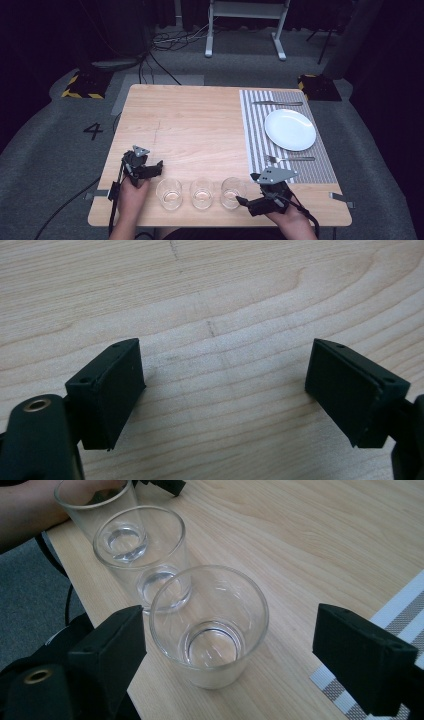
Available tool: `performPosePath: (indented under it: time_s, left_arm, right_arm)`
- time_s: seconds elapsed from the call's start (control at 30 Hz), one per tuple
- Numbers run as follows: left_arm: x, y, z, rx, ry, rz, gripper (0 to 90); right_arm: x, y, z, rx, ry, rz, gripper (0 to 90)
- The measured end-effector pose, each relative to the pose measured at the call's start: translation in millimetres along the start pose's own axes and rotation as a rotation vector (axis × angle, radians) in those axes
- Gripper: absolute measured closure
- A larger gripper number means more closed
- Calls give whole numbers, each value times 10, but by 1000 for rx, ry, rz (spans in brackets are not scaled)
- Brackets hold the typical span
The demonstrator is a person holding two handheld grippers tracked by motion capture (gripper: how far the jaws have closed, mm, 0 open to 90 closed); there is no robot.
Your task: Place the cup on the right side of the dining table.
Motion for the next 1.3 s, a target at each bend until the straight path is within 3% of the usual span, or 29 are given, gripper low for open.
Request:
performPosePath:
  time_s: [0.67,0.77,0.87,1.3]
  left_arm:
    - [0,0,0,0,0,0,161]
    - [0,0,0,0,0,0,161]
    - [0,0,0,0,0,0,161]
    - [0,0,0,0,0,0,161]
  right_arm:
    - [-520,-88,-104,12,-72,17,130]
    - [-546,-87,-121,22,-79,21,151]
    - [-568,-91,-149,65,-100,12,152]
    - [-553,-81,-152,70,-107,3,187]
Point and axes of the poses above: each handheld gripper's, and its own axes: x roughly backward along the jaws, z roughly out of its top, y roughly to its right, the point moved 9 cm from there along -x, roughly forward along the jaws, and after that the axes turned 2 degrees about -x, right-handed, at the moved point
